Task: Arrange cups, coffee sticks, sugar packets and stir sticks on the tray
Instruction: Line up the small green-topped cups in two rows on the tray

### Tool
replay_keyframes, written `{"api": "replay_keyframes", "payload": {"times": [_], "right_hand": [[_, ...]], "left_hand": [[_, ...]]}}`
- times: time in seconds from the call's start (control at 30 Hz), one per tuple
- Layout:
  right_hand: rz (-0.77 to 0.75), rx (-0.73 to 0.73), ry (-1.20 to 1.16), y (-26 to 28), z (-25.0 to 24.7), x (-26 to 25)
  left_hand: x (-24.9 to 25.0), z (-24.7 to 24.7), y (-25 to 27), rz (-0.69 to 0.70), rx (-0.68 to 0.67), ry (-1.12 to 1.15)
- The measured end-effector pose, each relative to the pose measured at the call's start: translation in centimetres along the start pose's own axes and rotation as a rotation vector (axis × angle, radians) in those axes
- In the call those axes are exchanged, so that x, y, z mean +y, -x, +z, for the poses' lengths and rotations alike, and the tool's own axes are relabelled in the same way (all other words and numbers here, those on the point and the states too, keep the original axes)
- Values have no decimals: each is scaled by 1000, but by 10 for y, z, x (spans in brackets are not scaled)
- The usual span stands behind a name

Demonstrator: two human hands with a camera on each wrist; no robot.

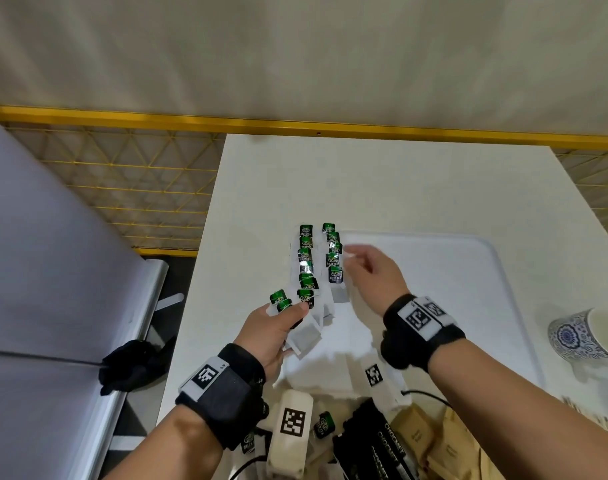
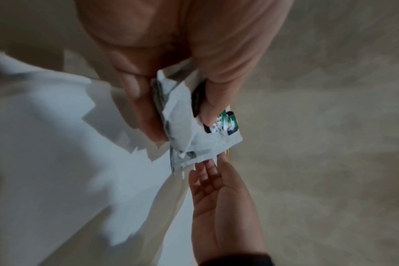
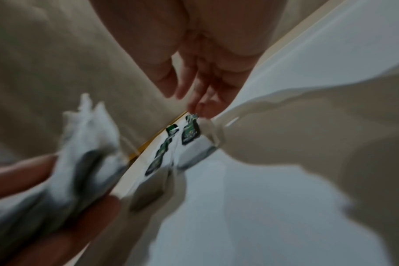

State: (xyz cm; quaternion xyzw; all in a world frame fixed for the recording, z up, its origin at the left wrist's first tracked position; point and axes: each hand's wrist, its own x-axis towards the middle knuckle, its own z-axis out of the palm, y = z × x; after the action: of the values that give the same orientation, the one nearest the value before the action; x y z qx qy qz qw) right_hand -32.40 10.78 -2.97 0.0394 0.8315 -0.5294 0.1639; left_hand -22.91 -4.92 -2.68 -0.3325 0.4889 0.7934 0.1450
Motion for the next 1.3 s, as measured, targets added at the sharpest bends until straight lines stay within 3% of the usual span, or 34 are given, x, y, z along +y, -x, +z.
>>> {"api": "replay_keyframes", "payload": {"times": [0.13,0.33,0.83,1.3], "right_hand": [[56,-183,-149,31,5,14],[97,-224,-220,50,3,24],[261,-12,-241,48,2,26],[269,15,-33,27,6,21]], "left_hand": [[-6,5,-4,-19,-13,22],[-12,8,-4,-22,21,-38],[-19,-8,5,9,115,-21],[-31,-17,3,35,155,-1]]}}
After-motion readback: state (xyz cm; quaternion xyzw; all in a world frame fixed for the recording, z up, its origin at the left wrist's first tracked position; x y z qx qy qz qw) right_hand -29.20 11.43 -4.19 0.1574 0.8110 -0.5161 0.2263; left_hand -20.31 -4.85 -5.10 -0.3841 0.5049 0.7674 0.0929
